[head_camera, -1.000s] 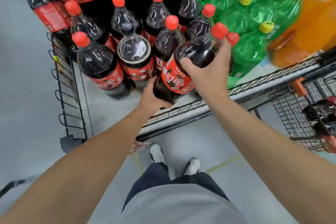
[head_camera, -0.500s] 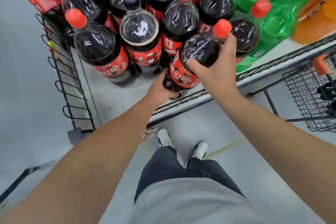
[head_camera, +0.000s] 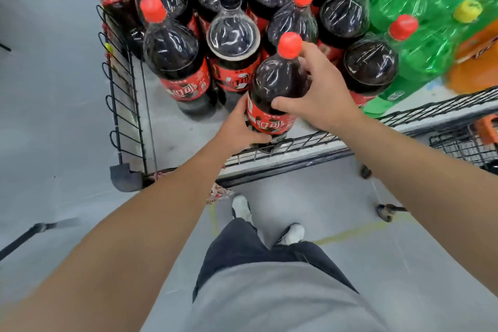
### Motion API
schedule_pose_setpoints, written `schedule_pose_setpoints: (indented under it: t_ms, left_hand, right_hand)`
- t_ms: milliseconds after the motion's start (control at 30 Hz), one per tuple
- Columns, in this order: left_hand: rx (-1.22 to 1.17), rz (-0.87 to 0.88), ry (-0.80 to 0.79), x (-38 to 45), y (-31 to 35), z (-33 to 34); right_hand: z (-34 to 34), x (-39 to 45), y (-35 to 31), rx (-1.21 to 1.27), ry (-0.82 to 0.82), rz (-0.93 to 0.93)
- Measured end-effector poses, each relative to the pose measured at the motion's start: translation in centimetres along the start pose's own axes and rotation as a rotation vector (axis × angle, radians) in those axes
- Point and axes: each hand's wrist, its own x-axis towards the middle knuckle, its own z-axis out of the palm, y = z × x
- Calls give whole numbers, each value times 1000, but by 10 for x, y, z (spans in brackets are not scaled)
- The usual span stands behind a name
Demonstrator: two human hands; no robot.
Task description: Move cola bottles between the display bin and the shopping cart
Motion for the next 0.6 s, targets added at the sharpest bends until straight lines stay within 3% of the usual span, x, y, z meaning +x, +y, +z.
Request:
schedule_pose_setpoints:
  t_ms: [133,300,600]
  left_hand:
    - [30,2,86,-3,4,9]
    - [95,-12,22,13,13,18]
    - [17,-59,115,14,28,54]
  right_hand:
    - [-7,4,-4,-47,-80,-47]
    - [-23,-2,3,-132,-55,-32]
    - [-45,-9,17,-160,-43,42]
